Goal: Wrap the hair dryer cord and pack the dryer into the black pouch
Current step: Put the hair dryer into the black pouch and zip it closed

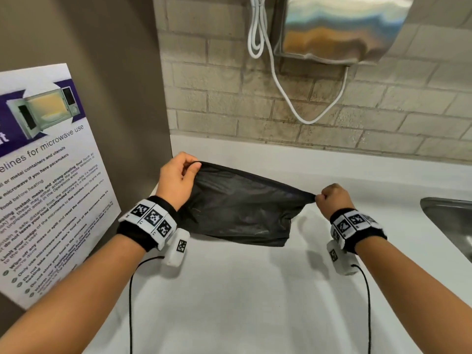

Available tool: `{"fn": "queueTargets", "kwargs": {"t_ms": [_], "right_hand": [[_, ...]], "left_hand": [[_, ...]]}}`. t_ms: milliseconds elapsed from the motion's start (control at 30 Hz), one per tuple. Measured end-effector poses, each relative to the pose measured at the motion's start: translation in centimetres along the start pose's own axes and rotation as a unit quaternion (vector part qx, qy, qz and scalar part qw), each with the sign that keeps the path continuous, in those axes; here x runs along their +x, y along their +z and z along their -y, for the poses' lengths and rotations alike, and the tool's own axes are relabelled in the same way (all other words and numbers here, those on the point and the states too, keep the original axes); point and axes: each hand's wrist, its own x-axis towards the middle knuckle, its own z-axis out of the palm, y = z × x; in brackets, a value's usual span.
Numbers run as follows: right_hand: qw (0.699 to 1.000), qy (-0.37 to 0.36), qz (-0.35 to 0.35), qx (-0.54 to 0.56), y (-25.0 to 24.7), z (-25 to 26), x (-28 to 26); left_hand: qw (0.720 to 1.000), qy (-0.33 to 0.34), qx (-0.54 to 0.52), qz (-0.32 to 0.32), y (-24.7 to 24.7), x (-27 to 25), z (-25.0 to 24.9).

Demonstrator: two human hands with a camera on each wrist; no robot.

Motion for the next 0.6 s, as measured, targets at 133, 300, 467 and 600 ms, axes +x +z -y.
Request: {"fn": "queueTargets", "kwargs": {"t_ms": [133,300,467,600], "right_hand": [[0.994,0.043,0.000,0.098,0.1,-0.4,0.2],[0.971,0.036,-0.003,0.238,0.3,-0.5,0.8],[0.971,-0.026,0.025,0.234,0.9,0.9,0.8],[0.976,-0.085,0.025,0.197,1.4,1.4,0.5]], "left_hand": [[0.998,0.042,-0.027,0.048,-0.2,0.0,0.2],[0.990,-0.002,-0.052,0.128,-0.7,0.2,0.9],[0.976,0.000,-0.064,0.208,-1.1,-0.2,1.2],[0.974,0.003,-0.032,0.225,-1.1,-0.5,1.4]]}}
